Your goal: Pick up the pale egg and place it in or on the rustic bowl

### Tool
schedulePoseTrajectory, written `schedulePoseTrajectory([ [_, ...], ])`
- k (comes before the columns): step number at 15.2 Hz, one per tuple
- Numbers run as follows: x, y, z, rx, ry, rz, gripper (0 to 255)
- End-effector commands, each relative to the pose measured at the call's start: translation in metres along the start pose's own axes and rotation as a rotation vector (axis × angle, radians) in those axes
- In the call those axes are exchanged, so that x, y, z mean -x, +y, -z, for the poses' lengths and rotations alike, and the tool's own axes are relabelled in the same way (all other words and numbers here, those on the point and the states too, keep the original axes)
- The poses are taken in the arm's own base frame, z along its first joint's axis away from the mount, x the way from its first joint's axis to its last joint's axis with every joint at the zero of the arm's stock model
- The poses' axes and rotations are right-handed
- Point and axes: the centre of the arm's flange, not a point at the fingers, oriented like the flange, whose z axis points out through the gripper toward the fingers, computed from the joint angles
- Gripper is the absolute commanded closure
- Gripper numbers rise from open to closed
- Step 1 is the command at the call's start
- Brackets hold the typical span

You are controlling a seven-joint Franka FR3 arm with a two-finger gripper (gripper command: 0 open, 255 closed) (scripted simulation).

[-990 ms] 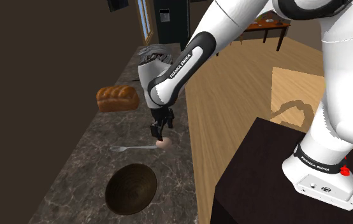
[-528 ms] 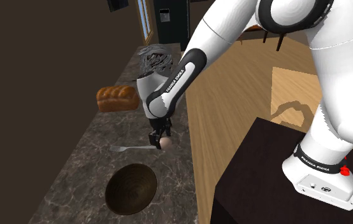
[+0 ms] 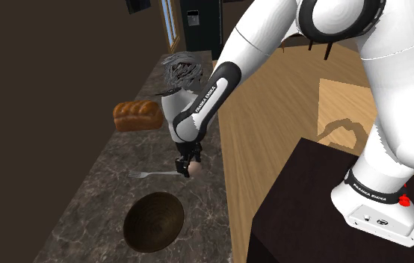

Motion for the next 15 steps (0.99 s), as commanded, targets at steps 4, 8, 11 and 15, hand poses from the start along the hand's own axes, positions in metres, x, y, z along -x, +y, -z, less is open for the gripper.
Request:
schedulePoseTrajectory([
  [4, 0.0, 0.0, 0.0, 0.0, 0.0, 0.0, 255],
  [8, 0.0, 0.0, 0.0, 0.0, 0.0, 0.0, 255],
  [11, 0.0, 0.0, 0.0, 0.0, 0.0, 0.0, 255],
  [15, 0.003, -0.001, 0.021, 0.0, 0.0, 0.0, 255],
])
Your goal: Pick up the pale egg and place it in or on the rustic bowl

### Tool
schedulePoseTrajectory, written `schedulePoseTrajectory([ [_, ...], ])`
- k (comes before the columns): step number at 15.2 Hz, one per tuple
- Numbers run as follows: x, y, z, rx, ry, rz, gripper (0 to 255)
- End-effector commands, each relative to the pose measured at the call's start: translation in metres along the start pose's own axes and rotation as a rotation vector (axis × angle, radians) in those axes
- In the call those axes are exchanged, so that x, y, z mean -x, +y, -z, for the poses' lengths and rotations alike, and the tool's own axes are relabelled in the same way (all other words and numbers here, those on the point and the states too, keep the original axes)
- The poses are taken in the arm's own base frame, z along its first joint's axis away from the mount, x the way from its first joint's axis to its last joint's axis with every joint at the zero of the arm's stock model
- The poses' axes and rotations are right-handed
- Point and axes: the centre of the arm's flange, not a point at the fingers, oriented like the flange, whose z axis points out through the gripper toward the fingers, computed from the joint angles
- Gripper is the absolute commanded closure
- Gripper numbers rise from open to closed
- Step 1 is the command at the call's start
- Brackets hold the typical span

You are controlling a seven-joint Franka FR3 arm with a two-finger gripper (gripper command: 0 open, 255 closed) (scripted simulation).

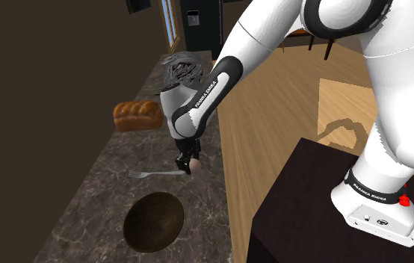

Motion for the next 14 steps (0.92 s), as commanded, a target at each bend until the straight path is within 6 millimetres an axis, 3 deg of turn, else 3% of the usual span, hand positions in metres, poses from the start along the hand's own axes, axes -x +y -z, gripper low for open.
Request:
schedulePoseTrajectory([
  [1, 0.002, -0.001, 0.01, 0.0, 0.0, 0.0, 255],
  [14, 0.011, -0.005, 0.078, 0.0, 0.0, 0.0, 255],
])
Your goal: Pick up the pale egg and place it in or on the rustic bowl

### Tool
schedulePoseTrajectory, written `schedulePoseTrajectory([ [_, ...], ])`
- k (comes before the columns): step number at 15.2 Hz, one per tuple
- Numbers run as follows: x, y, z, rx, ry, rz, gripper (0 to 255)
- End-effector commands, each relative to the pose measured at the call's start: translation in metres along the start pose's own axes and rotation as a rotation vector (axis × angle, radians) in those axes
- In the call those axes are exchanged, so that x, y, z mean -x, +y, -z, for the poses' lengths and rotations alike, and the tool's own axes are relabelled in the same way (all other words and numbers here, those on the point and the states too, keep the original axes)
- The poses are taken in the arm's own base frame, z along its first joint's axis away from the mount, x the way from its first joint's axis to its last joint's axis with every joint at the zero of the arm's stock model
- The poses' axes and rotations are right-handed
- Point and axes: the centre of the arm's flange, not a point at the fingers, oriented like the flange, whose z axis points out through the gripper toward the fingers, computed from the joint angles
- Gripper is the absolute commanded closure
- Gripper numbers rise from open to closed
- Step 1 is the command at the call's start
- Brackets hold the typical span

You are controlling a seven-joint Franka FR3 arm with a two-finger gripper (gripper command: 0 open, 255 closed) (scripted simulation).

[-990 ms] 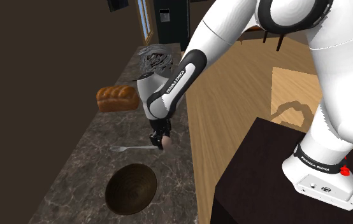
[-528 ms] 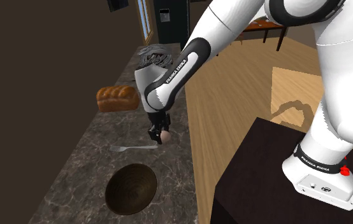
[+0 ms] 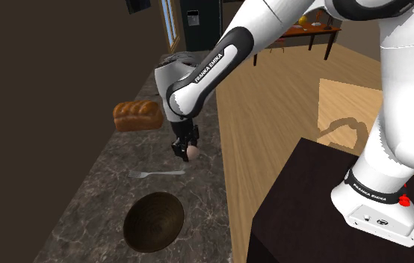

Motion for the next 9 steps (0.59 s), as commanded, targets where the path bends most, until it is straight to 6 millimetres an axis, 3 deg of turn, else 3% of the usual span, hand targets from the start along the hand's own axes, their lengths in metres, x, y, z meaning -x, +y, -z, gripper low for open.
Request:
schedulePoseTrajectory([
  [1, 0.0, 0.0, 0.01, 0.0, 0.0, 0.0, 255],
  [9, 0.006, -0.003, 0.052, 0.0, 0.0, 0.0, 255],
])
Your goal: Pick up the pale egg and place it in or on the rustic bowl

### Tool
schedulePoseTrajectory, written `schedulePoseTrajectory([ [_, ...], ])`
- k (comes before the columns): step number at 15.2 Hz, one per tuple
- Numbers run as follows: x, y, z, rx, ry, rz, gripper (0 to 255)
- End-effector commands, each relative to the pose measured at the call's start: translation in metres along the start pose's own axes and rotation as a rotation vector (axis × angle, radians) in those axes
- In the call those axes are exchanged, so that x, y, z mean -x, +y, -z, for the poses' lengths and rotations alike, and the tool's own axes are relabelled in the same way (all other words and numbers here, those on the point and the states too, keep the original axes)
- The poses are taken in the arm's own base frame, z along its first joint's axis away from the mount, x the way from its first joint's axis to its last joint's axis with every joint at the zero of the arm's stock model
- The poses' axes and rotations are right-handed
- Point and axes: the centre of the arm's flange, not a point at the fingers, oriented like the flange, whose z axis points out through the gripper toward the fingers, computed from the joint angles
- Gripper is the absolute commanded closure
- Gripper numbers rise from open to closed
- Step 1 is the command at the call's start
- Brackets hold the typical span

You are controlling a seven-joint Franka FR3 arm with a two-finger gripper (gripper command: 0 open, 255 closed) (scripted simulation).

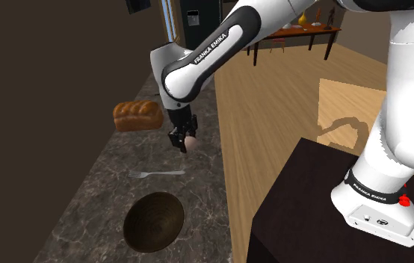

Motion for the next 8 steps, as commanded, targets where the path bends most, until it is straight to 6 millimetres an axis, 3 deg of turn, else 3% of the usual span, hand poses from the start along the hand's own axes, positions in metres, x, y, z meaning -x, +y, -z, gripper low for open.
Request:
schedulePoseTrajectory([
  [1, 0.001, 0.0, 0.011, 0.0, 0.0, 0.0, 255],
  [2, 0.002, 0.0, 0.014, 0.0, 0.0, 0.0, 255],
  [8, 0.007, -0.079, 0.008, 0.0, 0.0, 0.0, 255],
])
